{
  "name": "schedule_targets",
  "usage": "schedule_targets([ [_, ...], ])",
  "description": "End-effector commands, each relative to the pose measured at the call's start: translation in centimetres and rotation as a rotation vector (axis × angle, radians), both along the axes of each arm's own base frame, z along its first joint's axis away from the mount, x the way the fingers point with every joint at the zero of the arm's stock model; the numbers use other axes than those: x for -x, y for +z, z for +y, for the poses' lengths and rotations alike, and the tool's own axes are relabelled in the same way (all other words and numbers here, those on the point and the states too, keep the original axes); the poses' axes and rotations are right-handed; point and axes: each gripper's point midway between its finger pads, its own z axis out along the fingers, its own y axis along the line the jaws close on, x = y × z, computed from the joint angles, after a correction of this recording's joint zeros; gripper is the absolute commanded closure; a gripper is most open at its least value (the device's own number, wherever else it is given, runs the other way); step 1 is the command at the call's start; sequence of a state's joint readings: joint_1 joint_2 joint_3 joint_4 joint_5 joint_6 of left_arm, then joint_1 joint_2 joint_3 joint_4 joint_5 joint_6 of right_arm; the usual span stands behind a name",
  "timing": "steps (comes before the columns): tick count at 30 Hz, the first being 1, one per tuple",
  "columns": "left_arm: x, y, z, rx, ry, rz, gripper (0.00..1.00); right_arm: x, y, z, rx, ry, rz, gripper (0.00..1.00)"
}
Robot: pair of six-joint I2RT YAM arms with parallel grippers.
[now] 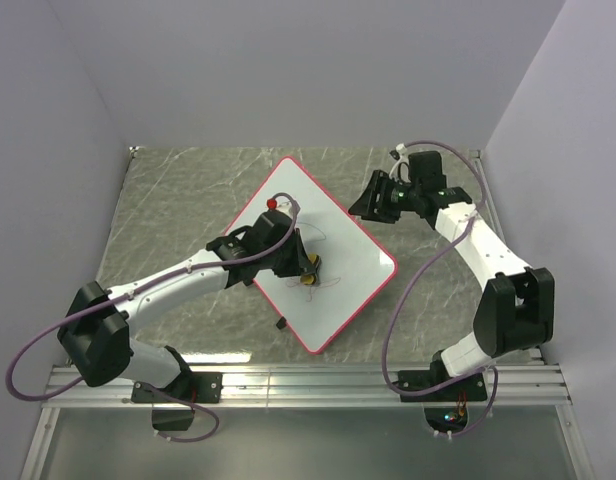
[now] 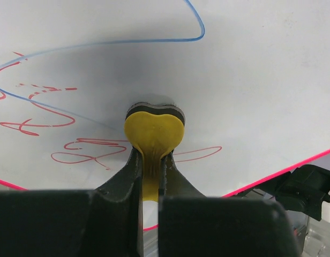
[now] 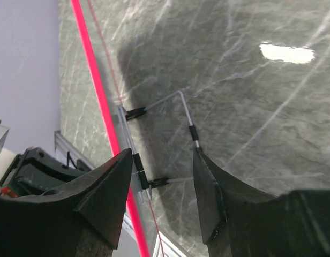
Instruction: Erase the whiteboard
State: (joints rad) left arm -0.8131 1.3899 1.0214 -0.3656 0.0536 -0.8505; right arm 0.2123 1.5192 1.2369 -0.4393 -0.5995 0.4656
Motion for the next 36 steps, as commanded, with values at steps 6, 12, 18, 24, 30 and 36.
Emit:
schedule_targets([
  [6,-1.6,3.0,-1.8,0.046,-0.012,-0.07,1.0,1.5,2.7,3.2,-0.114,0.131,-0.071,0.47],
  [12,-2.3,3.7,-2.7,0.051,-0.02,-0.086,1.0,0.7,2.5,1.8,-0.024,0.064,-0.086,0.47],
  [18,-2.1,3.3,-2.4,0.045,-0.021,-0.081,1.0,-1.0,2.1,-0.1,0.055,-0.063,-0.078,0.46],
  [24,-2.0,3.4,-2.2,0.033,-0.027,-0.083,1.0,-1.5,3.4,-1.5,0.019,-0.136,-0.105,0.46],
  [30,-1.8,3.3,-2.2,0.03,-0.039,-0.08,1.0,-0.8,5.9,0.3,-0.114,-0.061,-0.155,0.45],
  [36,-1.9,3.6,-2.5,0.031,-0.052,-0.085,1.0,0.1,5.3,1.8,-0.165,0.007,-0.129,0.45],
])
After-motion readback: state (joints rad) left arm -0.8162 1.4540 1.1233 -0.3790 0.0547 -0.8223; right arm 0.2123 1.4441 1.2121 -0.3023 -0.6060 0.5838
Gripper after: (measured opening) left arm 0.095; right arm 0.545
